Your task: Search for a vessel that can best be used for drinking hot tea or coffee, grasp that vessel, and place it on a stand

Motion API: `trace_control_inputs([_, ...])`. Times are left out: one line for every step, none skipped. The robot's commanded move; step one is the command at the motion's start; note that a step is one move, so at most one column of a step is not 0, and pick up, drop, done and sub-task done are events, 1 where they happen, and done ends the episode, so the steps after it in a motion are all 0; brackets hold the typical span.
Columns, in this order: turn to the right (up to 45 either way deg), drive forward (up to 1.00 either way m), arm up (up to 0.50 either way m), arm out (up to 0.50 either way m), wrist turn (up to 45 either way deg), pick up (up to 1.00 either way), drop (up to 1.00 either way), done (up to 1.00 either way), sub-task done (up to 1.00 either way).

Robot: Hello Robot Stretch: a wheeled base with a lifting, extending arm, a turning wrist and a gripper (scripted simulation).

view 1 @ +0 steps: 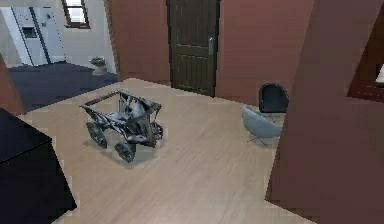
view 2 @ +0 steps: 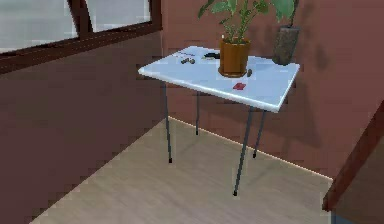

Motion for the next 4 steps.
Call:
trace_control_inputs([6.0,0.00,0.00,0.00,0.0,0.00,0.00,0.00,0.00])
trace_control_inputs([0.0,1.00,0.00,0.00,0.0,0.00,0.00,0.00,0.00])
trace_control_inputs([3.0,0.00,0.00,0.00,0.0,0.00,0.00,0.00,0.00])
trace_control_inputs([0.0,0.75,0.00,0.00,0.0,0.00,0.00,0.00,0.00])
